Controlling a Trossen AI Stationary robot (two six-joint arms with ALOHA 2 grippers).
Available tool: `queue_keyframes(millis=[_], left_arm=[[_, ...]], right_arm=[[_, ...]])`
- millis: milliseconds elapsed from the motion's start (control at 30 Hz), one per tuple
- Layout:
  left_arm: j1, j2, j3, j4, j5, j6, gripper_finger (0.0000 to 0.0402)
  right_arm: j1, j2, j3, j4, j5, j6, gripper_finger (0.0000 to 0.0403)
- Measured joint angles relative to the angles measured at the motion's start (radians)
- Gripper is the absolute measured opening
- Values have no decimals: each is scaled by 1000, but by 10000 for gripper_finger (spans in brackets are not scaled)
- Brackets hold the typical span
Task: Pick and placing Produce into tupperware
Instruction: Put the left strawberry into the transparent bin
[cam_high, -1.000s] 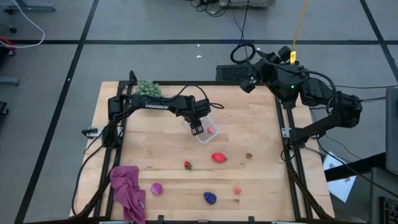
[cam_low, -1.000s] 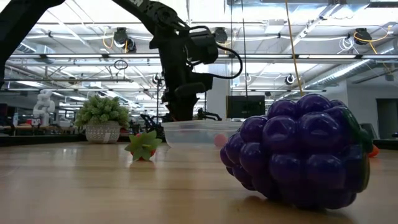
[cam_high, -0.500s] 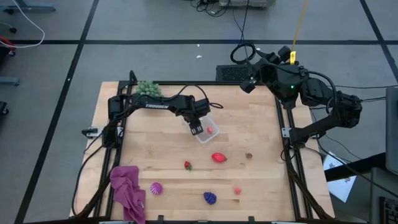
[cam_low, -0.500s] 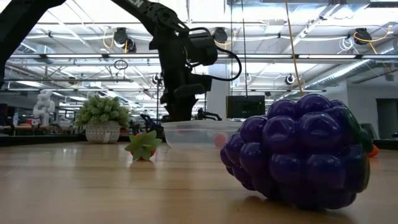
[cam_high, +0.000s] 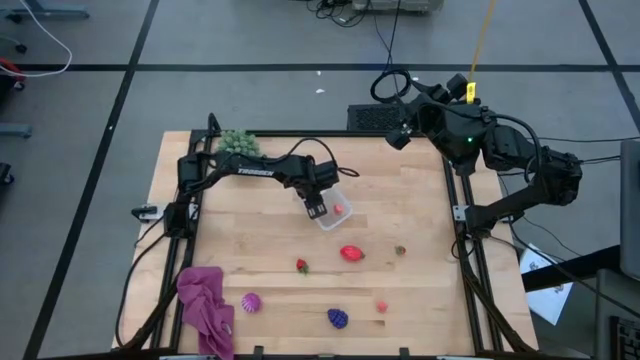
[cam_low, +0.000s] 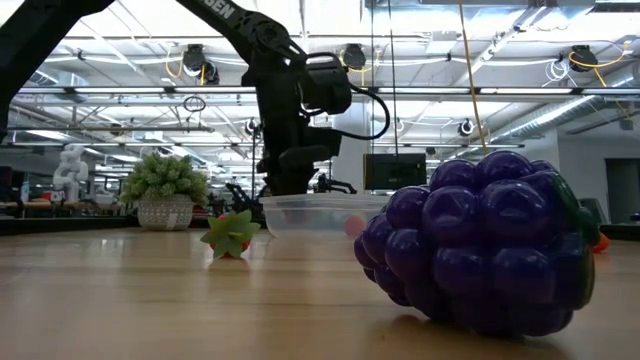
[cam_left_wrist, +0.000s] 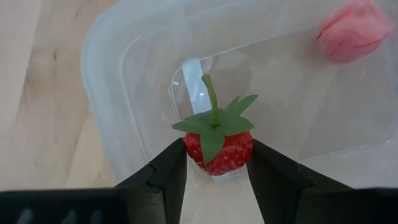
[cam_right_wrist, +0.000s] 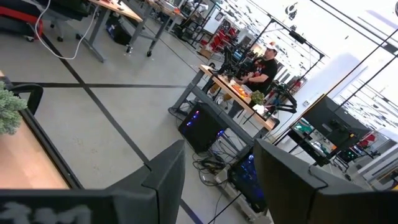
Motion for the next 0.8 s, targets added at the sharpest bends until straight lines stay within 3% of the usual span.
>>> queue_keyframes(millis=[367,800], left_arm=[[0,0,0,-1,0,-18,161],[-2,0,0,-1,-8,-24,224]], right_arm=[[0,0,0,0,0,0,181],[0,0,0,0,0,0,181]])
